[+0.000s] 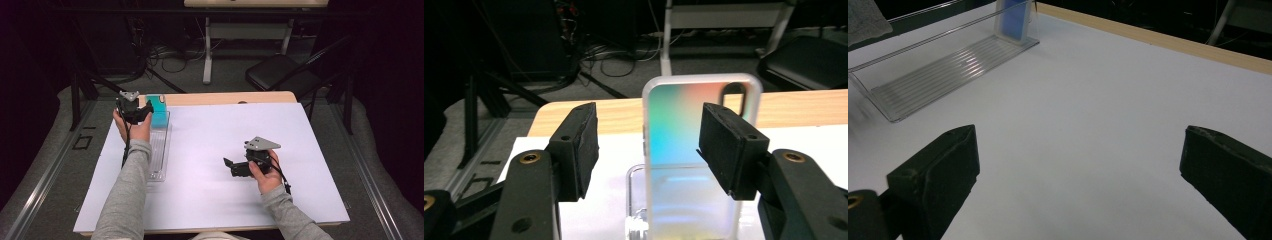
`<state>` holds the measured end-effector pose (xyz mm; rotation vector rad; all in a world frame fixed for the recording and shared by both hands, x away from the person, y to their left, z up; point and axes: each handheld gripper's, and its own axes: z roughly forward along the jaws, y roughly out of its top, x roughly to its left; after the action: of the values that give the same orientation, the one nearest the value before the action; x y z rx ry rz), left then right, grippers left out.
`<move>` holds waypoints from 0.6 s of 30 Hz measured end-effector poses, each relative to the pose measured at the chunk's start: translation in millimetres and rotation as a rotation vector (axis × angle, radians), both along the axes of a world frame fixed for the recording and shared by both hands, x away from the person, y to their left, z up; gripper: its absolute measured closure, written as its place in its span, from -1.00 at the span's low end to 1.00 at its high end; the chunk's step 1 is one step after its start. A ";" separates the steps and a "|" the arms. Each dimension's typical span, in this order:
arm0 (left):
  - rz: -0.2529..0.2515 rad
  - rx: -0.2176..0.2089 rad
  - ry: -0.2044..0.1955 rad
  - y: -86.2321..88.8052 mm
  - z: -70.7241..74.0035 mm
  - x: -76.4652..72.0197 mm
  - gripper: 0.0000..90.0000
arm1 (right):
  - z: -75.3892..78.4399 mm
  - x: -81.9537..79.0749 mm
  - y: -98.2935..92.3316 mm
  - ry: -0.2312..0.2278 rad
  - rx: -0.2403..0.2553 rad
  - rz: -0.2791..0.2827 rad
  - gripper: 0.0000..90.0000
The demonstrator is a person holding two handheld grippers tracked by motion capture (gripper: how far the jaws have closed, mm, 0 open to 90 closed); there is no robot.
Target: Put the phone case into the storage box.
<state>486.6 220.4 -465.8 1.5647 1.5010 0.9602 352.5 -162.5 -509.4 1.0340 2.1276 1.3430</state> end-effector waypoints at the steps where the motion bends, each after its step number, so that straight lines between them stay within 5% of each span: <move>1: -0.004 -0.006 -0.006 0.3 1.6 -1.2 -0.09 | 0.1 -0.1 0.0 0.000 0.000 -0.001 -0.94; 10: -0.047 -0.026 -0.011 4.5 10.7 -11.6 -0.05 | 0.8 -0.6 -0.2 -0.003 0.007 -0.004 -0.94; 18: -0.110 0.012 -0.002 4.1 18.6 -20.1 -0.07 | 0.6 -0.5 0.1 0.000 0.008 -0.001 -0.94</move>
<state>466.5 224.5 -447.2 1.6364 1.3947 0.9087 351.9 -162.4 -508.8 1.0385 2.1232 1.3513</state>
